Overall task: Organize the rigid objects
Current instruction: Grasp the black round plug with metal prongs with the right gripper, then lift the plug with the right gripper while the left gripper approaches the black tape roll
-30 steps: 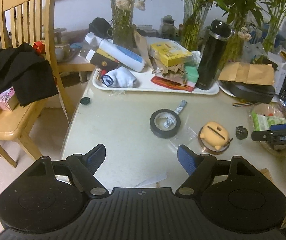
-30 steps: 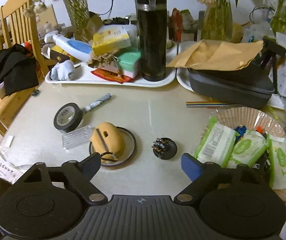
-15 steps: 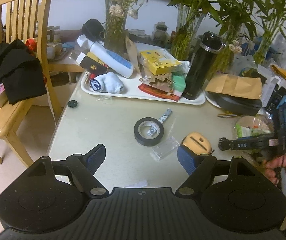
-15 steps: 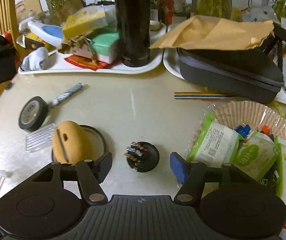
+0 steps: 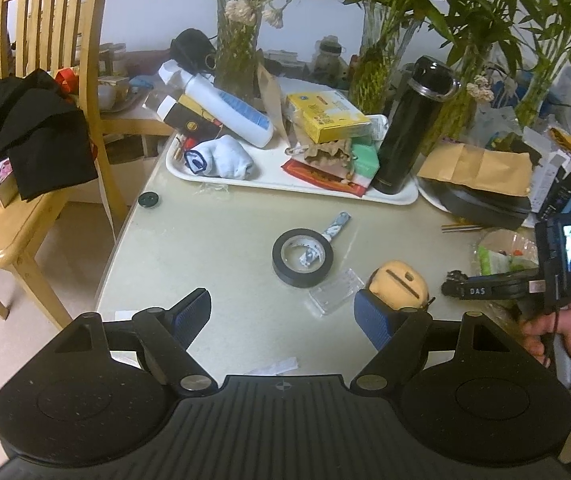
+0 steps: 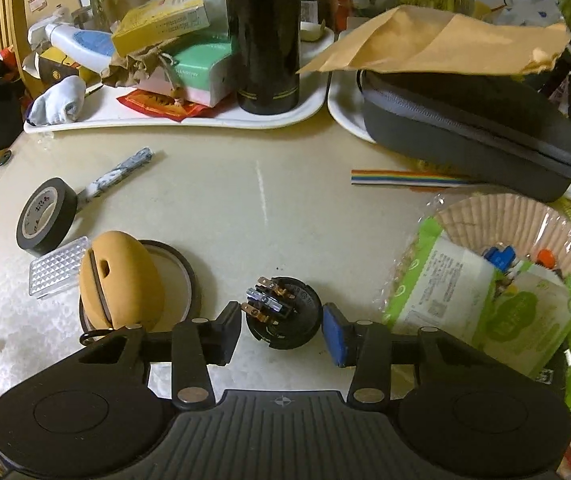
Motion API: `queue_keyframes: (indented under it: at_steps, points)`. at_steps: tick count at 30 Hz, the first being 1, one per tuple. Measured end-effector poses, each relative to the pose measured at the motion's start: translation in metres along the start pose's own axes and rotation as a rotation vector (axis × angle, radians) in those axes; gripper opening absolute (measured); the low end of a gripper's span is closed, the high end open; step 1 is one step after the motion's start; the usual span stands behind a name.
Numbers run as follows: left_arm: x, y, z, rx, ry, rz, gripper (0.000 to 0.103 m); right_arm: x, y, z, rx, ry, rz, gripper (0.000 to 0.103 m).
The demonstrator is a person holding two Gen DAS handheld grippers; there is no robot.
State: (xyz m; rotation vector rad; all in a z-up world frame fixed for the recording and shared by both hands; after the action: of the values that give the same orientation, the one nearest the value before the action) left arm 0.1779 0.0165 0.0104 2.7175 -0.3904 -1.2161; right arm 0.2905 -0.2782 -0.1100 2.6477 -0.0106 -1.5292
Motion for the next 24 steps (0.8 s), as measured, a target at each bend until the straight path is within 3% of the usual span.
queue_keyframes:
  at_steps: [14, 24]
  points:
    - [0.006, -0.004, 0.003, 0.009, -0.013, -0.033, 0.079, -0.049, -0.011, -0.013, 0.003, 0.012, -0.017, 0.046]
    - [0.007, 0.000, 0.005, 0.023, -0.019, -0.025, 0.079, -0.099, -0.008, 0.005, 0.039, 0.019, -0.064, 0.046]
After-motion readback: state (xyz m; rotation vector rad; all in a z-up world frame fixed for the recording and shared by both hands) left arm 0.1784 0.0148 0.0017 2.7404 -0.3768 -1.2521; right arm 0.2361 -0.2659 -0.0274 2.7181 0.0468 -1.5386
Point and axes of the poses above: each gripper's, at about its wrist camera, not at the fingertips, and x roughly the way its jaws point, y to its right, z to its underside, the point moved 3 cm from there along x, roughly the way its jaws point, and after that the axes turned 7 degrees about z, right-handed, at the moved point
